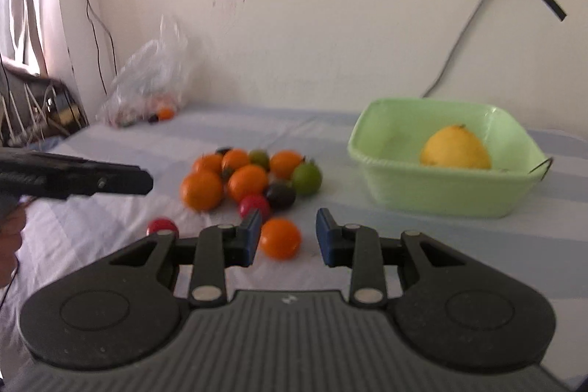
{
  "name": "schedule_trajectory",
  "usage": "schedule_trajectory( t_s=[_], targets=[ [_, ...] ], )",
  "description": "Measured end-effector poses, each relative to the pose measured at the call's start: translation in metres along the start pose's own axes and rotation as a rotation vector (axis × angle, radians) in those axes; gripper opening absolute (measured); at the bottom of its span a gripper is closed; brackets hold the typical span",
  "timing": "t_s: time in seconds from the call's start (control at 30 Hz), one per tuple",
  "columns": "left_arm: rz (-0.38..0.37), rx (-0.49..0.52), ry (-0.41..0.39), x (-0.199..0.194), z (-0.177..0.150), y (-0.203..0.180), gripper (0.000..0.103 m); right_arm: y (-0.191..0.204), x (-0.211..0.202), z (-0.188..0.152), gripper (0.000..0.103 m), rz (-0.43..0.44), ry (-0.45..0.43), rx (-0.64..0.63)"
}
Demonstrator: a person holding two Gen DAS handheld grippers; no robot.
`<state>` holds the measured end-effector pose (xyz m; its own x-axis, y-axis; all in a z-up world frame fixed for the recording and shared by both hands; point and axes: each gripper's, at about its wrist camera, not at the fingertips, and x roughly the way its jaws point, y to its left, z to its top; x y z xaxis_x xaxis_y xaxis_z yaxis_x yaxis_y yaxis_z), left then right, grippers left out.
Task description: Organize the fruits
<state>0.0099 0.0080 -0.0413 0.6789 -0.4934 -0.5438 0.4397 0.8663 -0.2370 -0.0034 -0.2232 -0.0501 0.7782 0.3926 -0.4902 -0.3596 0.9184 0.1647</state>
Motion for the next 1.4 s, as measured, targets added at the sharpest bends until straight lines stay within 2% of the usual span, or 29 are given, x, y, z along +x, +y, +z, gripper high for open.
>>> schedule_trajectory(
  t_s=[0.07, 0.1, 0.13, 0.2, 0.23, 0.27, 0.33, 0.43, 0.63, 0.73, 0.83, 1.03, 1.4],
  targets=[
    [0.024, 0.036, 0.013, 0.005, -0.008, -0.005, 0.043, 0.009, 0.006, -0.002, 0.037, -0.020, 0.025, -0.022],
    [0.044, 0.052, 0.019, 0.008, -0.011, -0.007, 0.043, 0.012, 0.011, -0.002, 0.046, -0.033, 0.041, -0.034],
    [0.066, 0.069, 0.027, 0.013, -0.013, -0.009, 0.043, 0.015, 0.014, -0.005, 0.047, -0.039, 0.049, -0.041],
    [0.086, 0.078, 0.043, 0.018, -0.019, -0.010, 0.042, 0.018, 0.019, -0.008, 0.046, -0.047, 0.067, -0.047],
    [0.093, 0.073, 0.061, 0.024, -0.020, -0.009, 0.038, 0.019, 0.022, -0.009, 0.045, -0.054, 0.080, -0.054],
    [0.108, 0.080, 0.046, 0.025, -0.022, -0.010, 0.033, 0.022, 0.023, -0.012, 0.044, -0.068, 0.075, -0.066],
    [0.107, 0.093, 0.039, 0.020, -0.027, -0.009, 0.031, 0.026, 0.020, -0.013, 0.032, -0.098, 0.067, -0.089],
    [0.056, 0.084, 0.026, 0.009, -0.029, -0.011, 0.031, 0.030, 0.011, -0.016, 0.032, -0.094, 0.051, -0.074],
    [0.004, 0.108, -0.019, -0.009, -0.035, -0.020, 0.031, 0.044, -0.018, -0.032, 0.032, -0.089, 0.009, -0.060],
    [0.027, 0.113, -0.003, -0.005, -0.039, -0.021, 0.032, 0.051, -0.032, -0.042, 0.032, -0.105, -0.020, -0.058],
    [0.053, 0.076, 0.028, 0.004, -0.042, -0.016, 0.032, 0.054, -0.031, -0.047, 0.032, -0.114, -0.020, -0.062],
    [0.096, 0.111, -0.001, 0.003, -0.049, -0.025, 0.033, 0.054, -0.027, -0.046, 0.032, -0.119, -0.009, -0.049],
    [0.098, 0.102, -0.001, 0.003, -0.049, -0.024, 0.033, 0.056, -0.027, -0.047, 0.032, -0.131, -0.012, -0.069]
  ],
)
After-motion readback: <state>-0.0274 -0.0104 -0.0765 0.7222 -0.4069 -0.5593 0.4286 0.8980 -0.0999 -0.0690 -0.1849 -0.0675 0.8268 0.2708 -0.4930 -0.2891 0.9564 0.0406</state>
